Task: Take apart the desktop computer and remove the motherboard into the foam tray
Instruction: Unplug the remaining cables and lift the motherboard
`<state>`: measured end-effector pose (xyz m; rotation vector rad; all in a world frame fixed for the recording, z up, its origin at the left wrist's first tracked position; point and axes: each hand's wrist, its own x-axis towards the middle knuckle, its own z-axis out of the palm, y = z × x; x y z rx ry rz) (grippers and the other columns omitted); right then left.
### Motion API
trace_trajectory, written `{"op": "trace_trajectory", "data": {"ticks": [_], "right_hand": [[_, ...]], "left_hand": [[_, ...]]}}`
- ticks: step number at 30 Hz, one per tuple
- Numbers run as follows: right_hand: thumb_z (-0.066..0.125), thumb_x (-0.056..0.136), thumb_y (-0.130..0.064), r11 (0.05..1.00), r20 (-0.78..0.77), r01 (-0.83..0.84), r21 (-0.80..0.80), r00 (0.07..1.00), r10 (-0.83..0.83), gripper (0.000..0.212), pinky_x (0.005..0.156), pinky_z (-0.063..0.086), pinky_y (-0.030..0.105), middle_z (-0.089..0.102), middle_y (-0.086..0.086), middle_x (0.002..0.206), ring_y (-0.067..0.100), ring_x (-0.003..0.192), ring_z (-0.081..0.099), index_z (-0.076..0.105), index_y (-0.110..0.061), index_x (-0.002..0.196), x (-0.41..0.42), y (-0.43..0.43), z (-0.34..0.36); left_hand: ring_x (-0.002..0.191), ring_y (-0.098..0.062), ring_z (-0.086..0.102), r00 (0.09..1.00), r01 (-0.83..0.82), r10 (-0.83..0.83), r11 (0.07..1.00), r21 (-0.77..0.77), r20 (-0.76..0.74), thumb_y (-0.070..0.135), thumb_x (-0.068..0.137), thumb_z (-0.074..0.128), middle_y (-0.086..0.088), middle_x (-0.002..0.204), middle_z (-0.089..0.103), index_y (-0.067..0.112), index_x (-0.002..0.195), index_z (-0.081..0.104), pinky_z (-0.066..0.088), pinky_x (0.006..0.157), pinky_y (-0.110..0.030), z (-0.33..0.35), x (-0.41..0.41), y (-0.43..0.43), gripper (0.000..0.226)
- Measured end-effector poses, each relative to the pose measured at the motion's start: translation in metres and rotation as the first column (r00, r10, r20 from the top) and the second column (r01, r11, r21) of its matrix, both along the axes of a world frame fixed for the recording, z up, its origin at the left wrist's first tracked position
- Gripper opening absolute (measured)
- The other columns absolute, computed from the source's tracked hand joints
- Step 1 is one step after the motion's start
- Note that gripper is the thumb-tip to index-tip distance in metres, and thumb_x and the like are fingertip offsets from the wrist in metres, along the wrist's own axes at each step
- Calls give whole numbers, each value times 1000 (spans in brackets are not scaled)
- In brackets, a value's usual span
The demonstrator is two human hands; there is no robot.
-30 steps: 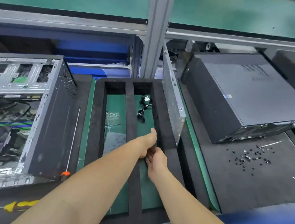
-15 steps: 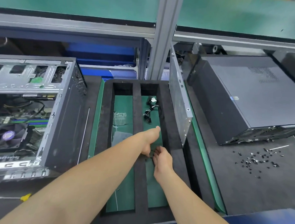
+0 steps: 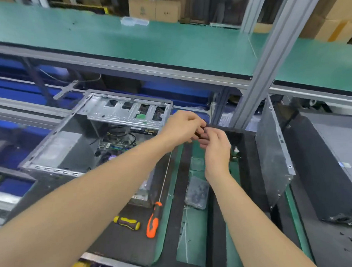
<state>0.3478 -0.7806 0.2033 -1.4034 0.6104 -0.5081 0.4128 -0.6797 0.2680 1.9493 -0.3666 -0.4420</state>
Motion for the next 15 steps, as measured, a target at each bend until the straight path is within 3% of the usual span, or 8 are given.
{"op": "trace_trajectory", "data": {"ticks": [4, 9, 13, 15], "right_hand": [[57, 103, -20, 980, 68, -184, -70, 980, 189, 14, 79, 59, 36, 75, 6, 95, 18, 81, 71, 70, -17, 101, 34, 60, 38], [60, 102, -19, 918, 12, -345, -193, 935, 354, 14, 75, 59, 38, 72, -2, 81, 18, 74, 68, 69, -20, 90, 71, 131, 44], [62, 101, -16, 782, -239, -499, -374, 866, 438, 16, 87, 62, 45, 76, -3, 86, 15, 79, 74, 69, -26, 90, 93, 172, 17], [67, 95, -21, 615, -429, -619, -489, 784, 448, 10, 91, 59, 40, 76, -8, 94, 11, 89, 72, 73, -28, 98, 100, 182, 1]], "left_hand": [[68, -20, 70, 990, -142, 142, 990, -10, -7, 20, 98, 53, -4, 89, 77, 18, 97, 74, 58, 69, -36, 19, 40, 97, 21], [69, -21, 67, 980, -196, 191, 971, 137, 48, 17, 101, 51, -7, 89, 76, 12, 103, 72, 52, 53, -23, 5, 77, 206, 21], [84, -22, 72, 983, -53, -25, 912, 407, 185, 9, 95, 57, -6, 96, 79, 15, 103, 78, 56, 74, -27, -21, 106, 265, 23], [96, -15, 70, 949, 47, -211, 831, 554, 236, 11, 95, 61, 1, 105, 78, 20, 107, 79, 51, 84, -22, -35, 120, 283, 24]]}}
